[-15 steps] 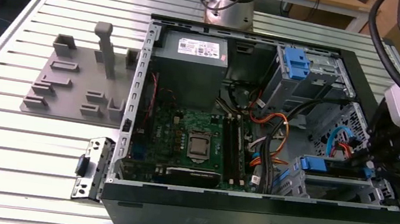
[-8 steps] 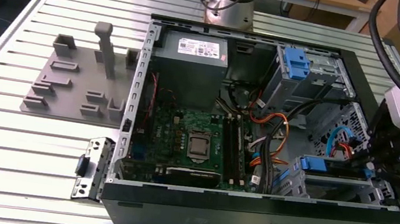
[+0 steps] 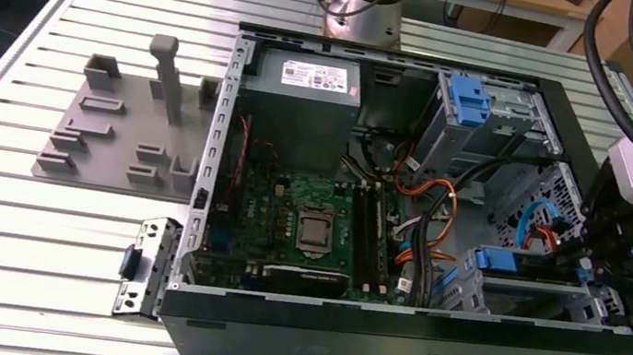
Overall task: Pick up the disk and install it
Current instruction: 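Insert the first disk wire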
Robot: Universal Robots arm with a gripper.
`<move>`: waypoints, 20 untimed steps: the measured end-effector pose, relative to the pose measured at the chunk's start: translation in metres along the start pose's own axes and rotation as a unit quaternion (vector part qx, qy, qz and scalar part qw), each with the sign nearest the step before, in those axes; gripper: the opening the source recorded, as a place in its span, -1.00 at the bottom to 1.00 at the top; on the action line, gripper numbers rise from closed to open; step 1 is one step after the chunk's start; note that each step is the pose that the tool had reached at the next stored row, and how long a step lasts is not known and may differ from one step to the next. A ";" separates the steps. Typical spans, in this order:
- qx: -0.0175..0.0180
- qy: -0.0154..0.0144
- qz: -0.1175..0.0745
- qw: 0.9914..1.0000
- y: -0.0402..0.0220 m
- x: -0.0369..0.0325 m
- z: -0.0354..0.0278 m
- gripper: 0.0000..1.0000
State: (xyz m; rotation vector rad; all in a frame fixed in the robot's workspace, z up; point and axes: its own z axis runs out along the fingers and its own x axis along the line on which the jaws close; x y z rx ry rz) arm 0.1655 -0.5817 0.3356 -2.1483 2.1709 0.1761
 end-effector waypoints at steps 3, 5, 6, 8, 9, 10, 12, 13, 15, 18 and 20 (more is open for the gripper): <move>0.000 0.000 0.000 1.000 0.0001 -0.0007 -0.0053 -0.68; 0.000 0.000 0.000 1.000 0.0001 -0.0006 -0.0054 -0.68; 0.000 0.000 0.000 1.000 0.0001 -0.0003 -0.0055 -0.68; 0.000 -0.001 0.000 1.000 0.0001 0.0007 -0.0048 -0.68; 0.000 -0.002 0.000 1.000 0.0001 0.0010 -0.0041 -0.68; -0.001 -0.002 0.000 1.000 0.0001 0.0014 -0.0034 -0.68; -0.001 -0.003 0.000 1.000 0.0000 0.0021 -0.0024 -0.68; -0.001 -0.003 0.000 1.000 0.0000 0.0022 -0.0020 -0.68; -0.001 -0.004 0.000 1.000 0.0000 0.0027 -0.0012 -0.68; -0.001 -0.004 0.000 1.000 -0.0001 0.0036 -0.0002 -0.68; -0.001 -0.005 0.000 1.000 -0.0002 0.0042 0.0006 -0.68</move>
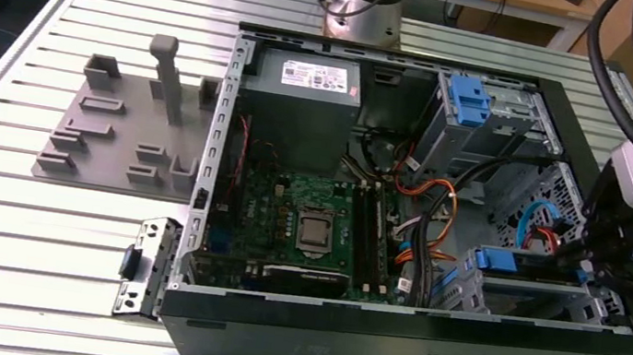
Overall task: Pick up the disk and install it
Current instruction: 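Insert the first disk wire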
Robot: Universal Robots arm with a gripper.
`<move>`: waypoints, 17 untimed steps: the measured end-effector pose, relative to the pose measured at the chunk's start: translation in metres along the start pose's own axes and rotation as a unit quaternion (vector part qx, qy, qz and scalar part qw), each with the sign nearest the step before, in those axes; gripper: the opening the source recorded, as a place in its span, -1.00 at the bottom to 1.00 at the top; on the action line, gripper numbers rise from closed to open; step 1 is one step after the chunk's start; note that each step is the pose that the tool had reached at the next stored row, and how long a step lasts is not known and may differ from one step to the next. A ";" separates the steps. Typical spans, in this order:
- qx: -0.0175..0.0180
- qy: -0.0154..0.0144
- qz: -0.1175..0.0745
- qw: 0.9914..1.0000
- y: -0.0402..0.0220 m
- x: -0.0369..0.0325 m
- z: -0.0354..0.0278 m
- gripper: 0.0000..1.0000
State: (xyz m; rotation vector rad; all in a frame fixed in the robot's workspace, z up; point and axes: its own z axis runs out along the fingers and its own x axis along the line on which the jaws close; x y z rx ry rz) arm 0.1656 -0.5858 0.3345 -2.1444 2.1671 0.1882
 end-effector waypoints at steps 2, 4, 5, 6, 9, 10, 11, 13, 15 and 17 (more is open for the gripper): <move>0.000 0.000 0.000 1.000 0.0000 0.0007 0.0003 -0.68; 0.000 0.000 0.000 1.000 0.0000 0.0009 0.0005 -0.68; 0.000 0.000 0.000 1.000 -0.0001 0.0011 0.0007 -0.68; 0.000 0.000 0.000 1.000 -0.0001 0.0012 0.0014 -0.68; 0.000 0.000 0.000 1.000 -0.0002 0.0016 0.0041 -0.68; 0.000 0.001 0.000 1.000 -0.0002 0.0017 0.0046 -0.68; 0.000 0.001 0.000 1.000 -0.0002 0.0018 0.0052 -0.68; 0.000 0.001 0.000 1.000 -0.0003 0.0020 0.0068 -0.68; 0.000 0.000 0.000 1.000 -0.0003 0.0021 0.0075 -0.68; 0.000 0.000 0.000 1.000 -0.0003 0.0021 0.0075 -0.68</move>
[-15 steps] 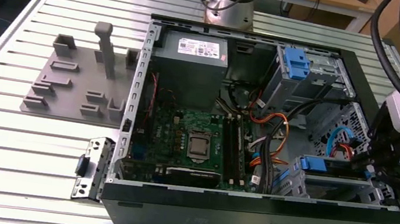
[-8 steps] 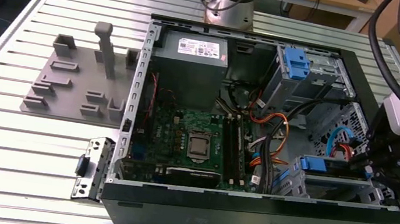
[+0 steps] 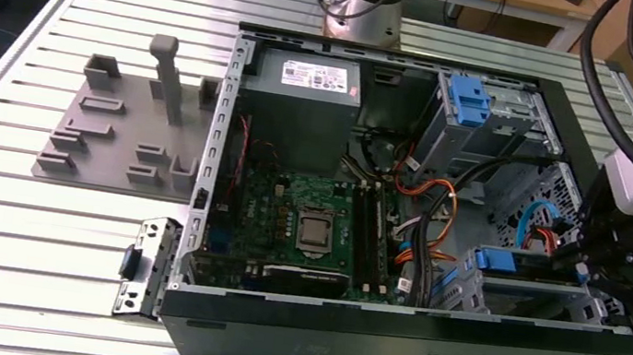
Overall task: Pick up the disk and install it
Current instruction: 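Insert the first disk wire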
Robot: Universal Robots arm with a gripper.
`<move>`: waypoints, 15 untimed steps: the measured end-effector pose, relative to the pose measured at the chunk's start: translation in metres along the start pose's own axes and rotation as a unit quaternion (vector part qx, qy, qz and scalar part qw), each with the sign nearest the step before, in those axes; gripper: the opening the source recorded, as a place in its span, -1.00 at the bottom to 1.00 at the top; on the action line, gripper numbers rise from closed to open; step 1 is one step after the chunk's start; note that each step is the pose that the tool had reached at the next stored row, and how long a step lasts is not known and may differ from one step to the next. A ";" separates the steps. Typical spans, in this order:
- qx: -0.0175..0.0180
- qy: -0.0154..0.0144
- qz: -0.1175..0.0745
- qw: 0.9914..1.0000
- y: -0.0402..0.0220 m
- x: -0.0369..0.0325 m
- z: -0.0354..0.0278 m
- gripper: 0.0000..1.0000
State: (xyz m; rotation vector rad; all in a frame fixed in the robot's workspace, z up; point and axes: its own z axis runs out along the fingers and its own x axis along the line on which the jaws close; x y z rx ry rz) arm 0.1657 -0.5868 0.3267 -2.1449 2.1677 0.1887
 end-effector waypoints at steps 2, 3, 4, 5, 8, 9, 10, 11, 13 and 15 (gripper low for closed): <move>0.000 -0.001 0.000 1.000 0.0000 0.0001 0.0013 -0.65; 0.000 -0.001 0.000 1.000 0.0000 0.0002 0.0014 -0.65; 0.000 -0.001 0.000 1.000 0.0000 0.0002 0.0011 -0.54; 0.000 0.000 0.000 1.000 0.0000 0.0001 0.0002 -0.54; 0.000 -0.001 0.000 1.000 -0.0004 -0.0010 -0.0067 -0.54; 0.000 -0.002 0.000 1.000 -0.0004 -0.0016 -0.0103 -0.54; 0.000 -0.003 0.000 1.000 -0.0006 -0.0020 -0.0137 -0.54; 0.000 -0.004 0.000 1.000 -0.0011 -0.0024 -0.0162 -0.54; -0.001 -0.006 0.000 1.000 -0.0024 -0.0031 -0.0194 -0.54; -0.004 -0.007 0.000 1.000 -0.0044 -0.0045 -0.0198 -0.54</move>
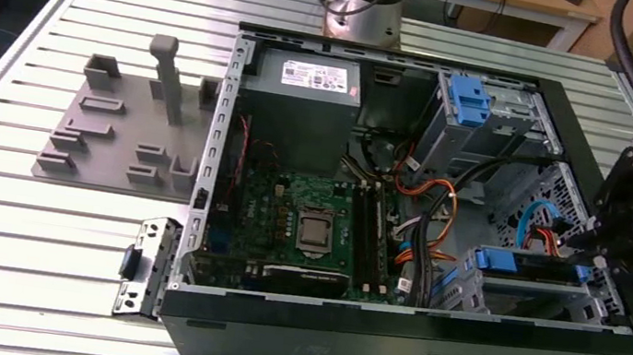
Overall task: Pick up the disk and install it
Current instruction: 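Insert the first disk wire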
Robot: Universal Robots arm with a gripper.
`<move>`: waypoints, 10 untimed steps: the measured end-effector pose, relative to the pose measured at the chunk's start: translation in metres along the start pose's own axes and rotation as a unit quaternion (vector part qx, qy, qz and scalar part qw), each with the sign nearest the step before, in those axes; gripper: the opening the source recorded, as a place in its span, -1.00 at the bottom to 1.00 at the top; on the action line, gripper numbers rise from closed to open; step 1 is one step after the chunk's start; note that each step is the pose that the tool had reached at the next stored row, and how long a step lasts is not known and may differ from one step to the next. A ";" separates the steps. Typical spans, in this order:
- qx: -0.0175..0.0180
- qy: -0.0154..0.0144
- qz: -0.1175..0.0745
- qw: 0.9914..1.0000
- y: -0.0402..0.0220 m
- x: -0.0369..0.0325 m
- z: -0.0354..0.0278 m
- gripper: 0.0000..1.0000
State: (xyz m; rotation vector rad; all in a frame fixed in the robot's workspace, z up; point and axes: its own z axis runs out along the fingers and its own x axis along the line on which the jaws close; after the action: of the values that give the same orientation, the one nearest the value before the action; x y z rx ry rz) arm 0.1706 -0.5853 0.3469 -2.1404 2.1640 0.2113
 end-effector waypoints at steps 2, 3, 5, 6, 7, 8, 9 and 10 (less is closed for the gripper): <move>-0.003 0.000 0.000 1.000 -0.0019 -0.0026 0.0003 -0.57; -0.004 -0.001 0.001 1.000 -0.0029 -0.0040 0.0005 -0.57; -0.007 0.000 0.001 1.000 -0.0055 -0.0058 0.0007 -0.69; -0.008 0.000 0.001 1.000 -0.0069 -0.0062 0.0007 -0.80; -0.010 0.000 0.002 1.000 -0.0088 -0.0064 0.0007 -0.80; -0.013 -0.001 0.002 1.000 -0.0109 -0.0066 0.0007 -0.80; -0.014 0.000 0.002 1.000 -0.0128 -0.0067 0.0005 -0.80; -0.016 0.001 0.003 1.000 -0.0141 -0.0069 0.0006 -0.80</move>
State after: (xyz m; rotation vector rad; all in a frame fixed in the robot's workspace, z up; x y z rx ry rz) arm 0.1848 -0.5784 0.3470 -2.1524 2.1820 0.2450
